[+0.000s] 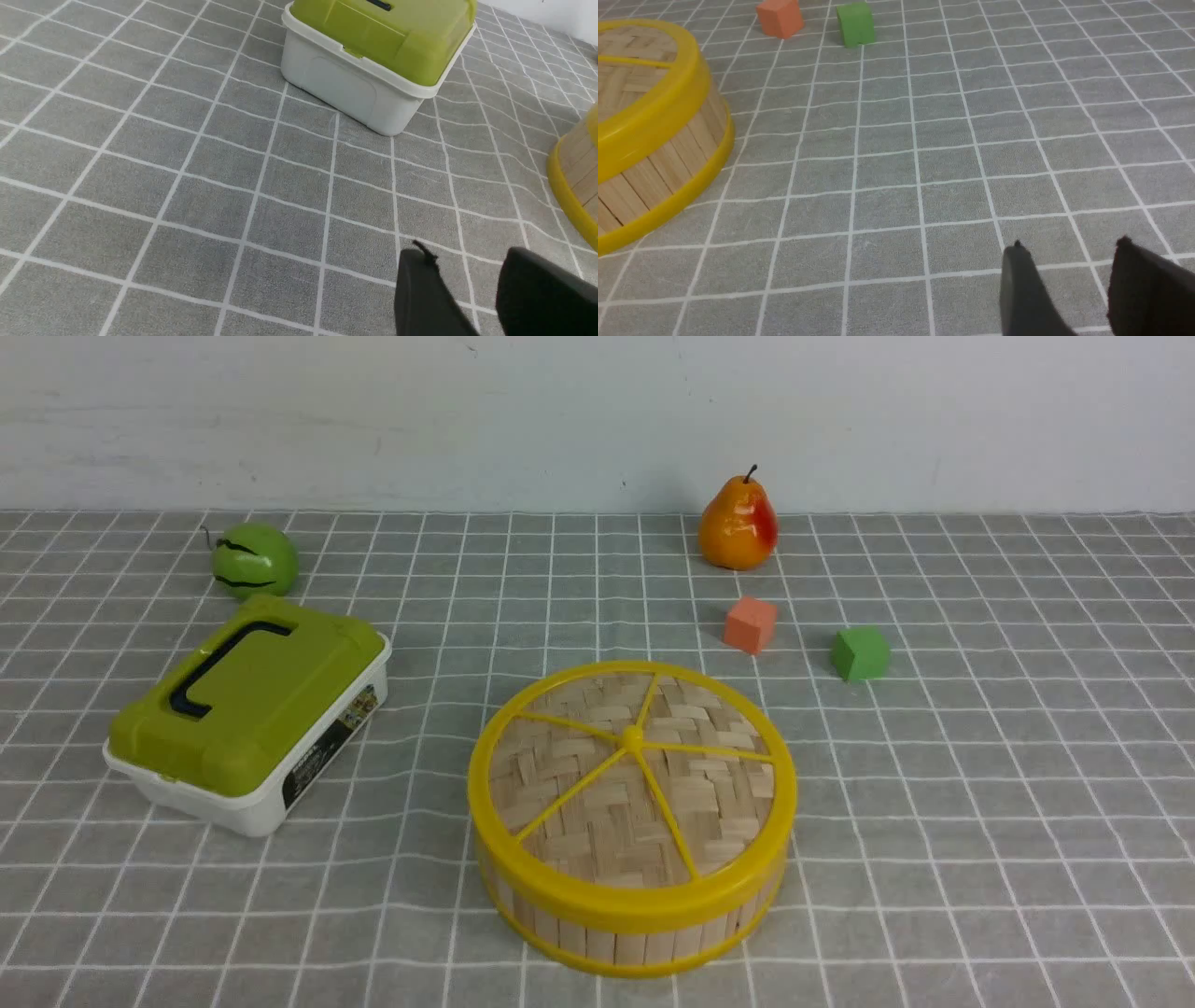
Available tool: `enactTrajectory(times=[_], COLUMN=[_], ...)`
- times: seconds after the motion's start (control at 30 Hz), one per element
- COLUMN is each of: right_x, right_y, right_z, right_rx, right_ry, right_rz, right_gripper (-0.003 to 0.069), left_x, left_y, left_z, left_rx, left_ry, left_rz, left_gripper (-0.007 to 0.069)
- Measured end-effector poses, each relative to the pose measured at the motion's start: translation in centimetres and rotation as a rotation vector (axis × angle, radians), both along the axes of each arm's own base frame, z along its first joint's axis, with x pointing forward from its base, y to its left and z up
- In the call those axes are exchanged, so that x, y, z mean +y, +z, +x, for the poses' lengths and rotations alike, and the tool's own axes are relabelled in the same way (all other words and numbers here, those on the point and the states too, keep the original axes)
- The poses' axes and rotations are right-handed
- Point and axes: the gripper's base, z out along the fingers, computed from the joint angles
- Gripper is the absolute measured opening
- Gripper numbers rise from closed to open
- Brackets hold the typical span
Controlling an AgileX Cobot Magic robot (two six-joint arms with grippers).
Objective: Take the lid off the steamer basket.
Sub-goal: Use the right arm to lift the lid of the steamer
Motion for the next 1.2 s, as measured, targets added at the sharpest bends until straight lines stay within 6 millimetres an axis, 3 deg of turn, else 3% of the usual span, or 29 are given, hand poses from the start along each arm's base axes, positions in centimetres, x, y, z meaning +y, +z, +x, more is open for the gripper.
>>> enactTrajectory(times=[1.2], right_x=[-0.18], right_y=[0.04], right_z=[0.01], right_rx=[-0.004], right_ry=[-0.004], right_rz=[-0.051], right_gripper=[0.0241], left_x=[0.0], left_y=[0.0], left_z=[0.0], left_rx=[0.0], left_ry=[0.0], left_rz=[0.0], left_gripper=[0.0239])
